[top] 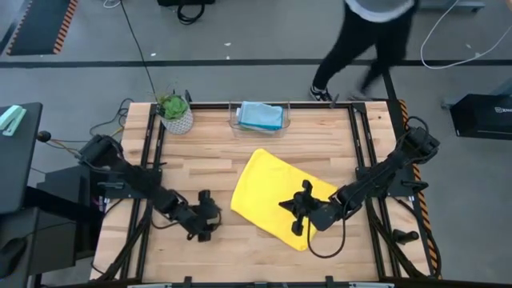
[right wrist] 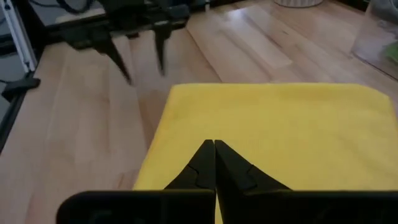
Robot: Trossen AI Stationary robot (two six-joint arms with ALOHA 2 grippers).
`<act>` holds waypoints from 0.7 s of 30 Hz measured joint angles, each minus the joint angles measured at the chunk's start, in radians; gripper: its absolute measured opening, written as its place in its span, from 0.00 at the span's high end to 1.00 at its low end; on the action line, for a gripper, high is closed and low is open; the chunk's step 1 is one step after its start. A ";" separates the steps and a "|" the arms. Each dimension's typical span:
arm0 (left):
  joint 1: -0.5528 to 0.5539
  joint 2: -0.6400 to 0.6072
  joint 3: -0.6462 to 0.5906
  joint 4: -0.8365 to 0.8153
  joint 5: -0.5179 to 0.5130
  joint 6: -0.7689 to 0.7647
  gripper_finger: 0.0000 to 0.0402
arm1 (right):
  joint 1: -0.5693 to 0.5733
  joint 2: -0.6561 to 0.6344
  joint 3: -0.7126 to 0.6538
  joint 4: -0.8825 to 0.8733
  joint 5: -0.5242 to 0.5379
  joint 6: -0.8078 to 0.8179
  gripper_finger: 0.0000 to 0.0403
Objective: Fold microfiber towels
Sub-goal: Fold the yellow microfiber cloth
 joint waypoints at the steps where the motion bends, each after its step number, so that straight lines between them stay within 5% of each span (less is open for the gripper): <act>1: 0.007 0.004 -0.002 -0.007 -0.047 -0.005 0.37 | -0.001 0.005 0.004 0.004 0.001 0.004 0.99; 9: 0.084 0.075 -0.003 0.107 -0.127 0.005 0.45 | -0.001 0.042 0.068 0.002 0.027 -0.021 0.99; 18: 0.152 0.096 -0.001 0.170 -0.122 0.027 0.66 | -0.001 0.073 0.125 -0.006 0.027 -0.079 0.99; 21: 0.175 0.120 -0.002 0.168 -0.085 0.047 0.76 | 0.003 0.079 0.140 -0.007 -0.046 -0.084 0.97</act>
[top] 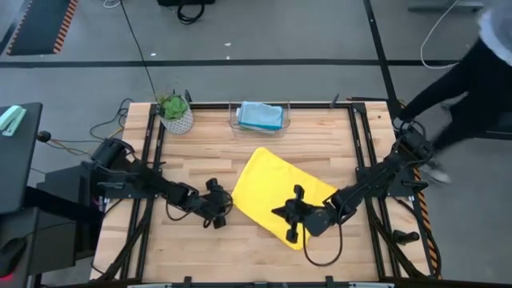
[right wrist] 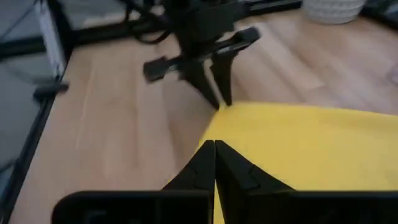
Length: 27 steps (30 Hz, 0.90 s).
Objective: Fold microfiber towels
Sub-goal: Fold the yellow microfiber cloth
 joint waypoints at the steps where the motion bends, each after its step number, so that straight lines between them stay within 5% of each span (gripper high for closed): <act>1: 0.005 0.010 0.000 0.005 0.012 0.005 0.80 | 0.011 0.003 0.007 -0.020 -0.008 -0.001 0.95; 6: 0.008 0.011 0.000 -0.006 0.014 0.066 0.97 | 0.086 0.047 0.139 -0.268 -0.101 0.134 0.75; 9: 0.001 -0.001 0.003 0.016 0.013 0.097 0.97 | 0.147 0.099 0.245 -0.458 -0.121 0.229 0.64; 15: -0.007 0.000 0.000 0.029 0.014 0.092 0.84 | 0.224 0.236 0.371 -0.604 -0.264 0.385 0.58; 23: -0.020 0.011 0.000 0.051 0.063 -0.027 0.57 | 0.252 0.322 0.378 -0.685 -0.353 0.483 0.63; 27: -0.013 0.033 0.000 0.062 0.059 -0.075 0.53 | 0.244 0.353 0.378 -0.712 -0.365 0.455 0.66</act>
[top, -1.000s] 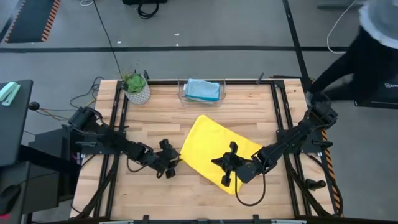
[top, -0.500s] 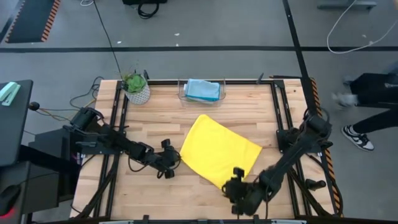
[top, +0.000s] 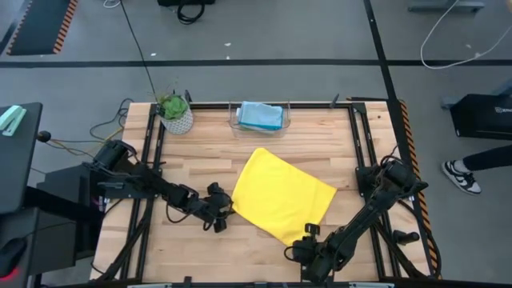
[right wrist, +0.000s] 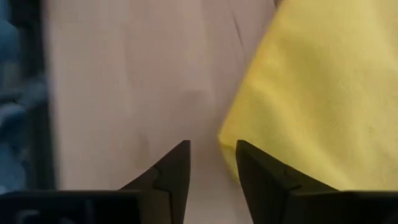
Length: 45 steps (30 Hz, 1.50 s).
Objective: Fold microfiber towels
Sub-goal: Fold the yellow microfiber cloth
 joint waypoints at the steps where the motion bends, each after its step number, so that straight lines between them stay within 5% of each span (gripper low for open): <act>1: 0.003 0.011 0.004 0.011 -0.001 -0.008 0.53 | -0.001 0.006 0.000 -0.017 -0.004 -0.007 0.66; 7: 0.011 0.048 0.002 0.075 -0.020 0.011 0.70 | -0.007 0.019 -0.001 -0.065 -0.005 -0.022 0.73; 13: 0.024 0.061 0.001 0.098 -0.017 0.087 0.96 | -0.008 0.016 -0.014 -0.071 0.000 -0.015 0.93; 17: 0.014 0.011 0.001 0.020 -0.010 0.183 0.95 | 0.014 -0.016 -0.019 -0.100 0.041 0.000 0.98; 21: -0.021 -0.099 0.025 -0.186 -0.010 0.216 0.94 | 0.040 -0.080 -0.017 -0.136 0.085 0.060 0.97; 26: -0.095 -0.205 0.198 -0.671 -0.014 0.252 0.96 | 0.088 -0.144 -0.018 -0.156 0.173 0.086 0.99; 32: -0.166 -0.189 0.446 -0.992 0.016 0.285 0.78 | 0.094 -0.169 -0.018 -0.168 0.179 0.079 0.99; 38: -0.174 -0.181 0.478 -1.052 0.116 0.040 0.44 | 0.100 -0.169 -0.018 -0.168 0.184 0.055 0.99; 40: -0.188 -0.181 0.422 -1.005 0.112 -0.058 0.36 | 0.111 -0.169 -0.018 -0.167 0.187 0.056 0.99; 45: -0.244 -0.123 0.225 -0.561 0.088 -0.228 0.30 | 0.126 -0.169 -0.018 -0.166 0.201 0.080 0.99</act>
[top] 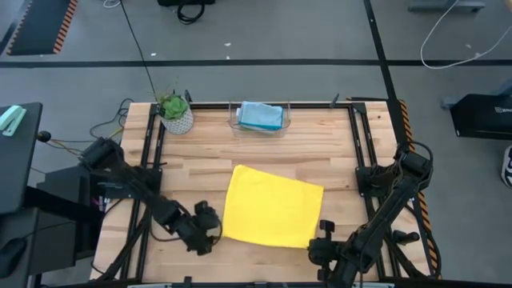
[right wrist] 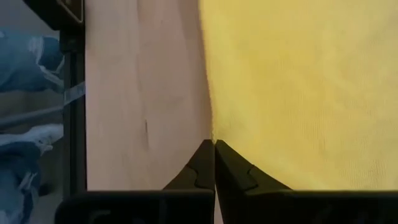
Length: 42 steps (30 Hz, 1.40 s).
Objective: Fold microfiber towels
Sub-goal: Fold the yellow microfiber cloth
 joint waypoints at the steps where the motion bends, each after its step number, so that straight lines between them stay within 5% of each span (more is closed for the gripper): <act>1: -0.012 0.023 -0.017 0.061 -0.027 -0.030 0.31 | 0.000 0.000 0.000 0.000 0.003 0.004 0.99; 5: -0.051 0.113 -0.013 0.095 -0.179 -0.152 0.34 | 0.001 0.000 0.000 0.000 0.006 0.010 0.99; 19: -0.094 0.318 0.222 -0.075 -0.245 -0.190 0.32 | 0.000 0.000 0.000 -0.001 0.048 0.002 0.98; 22: -0.079 0.318 0.223 -0.091 -0.259 -0.190 0.43 | 0.001 0.000 0.000 -0.001 0.051 -0.003 0.98; 28: -0.096 0.292 0.220 -0.196 -0.390 -0.137 0.94 | 0.016 -0.024 0.000 -0.005 0.067 -0.009 0.98; 35: -0.134 0.118 0.222 -0.374 -0.468 -0.136 0.98 | 0.016 -0.114 0.000 -0.011 0.108 -0.037 0.98; 42: -0.187 -0.083 0.357 -0.686 -0.400 -0.089 0.98 | 0.003 -0.259 0.000 -0.012 0.153 -0.063 0.98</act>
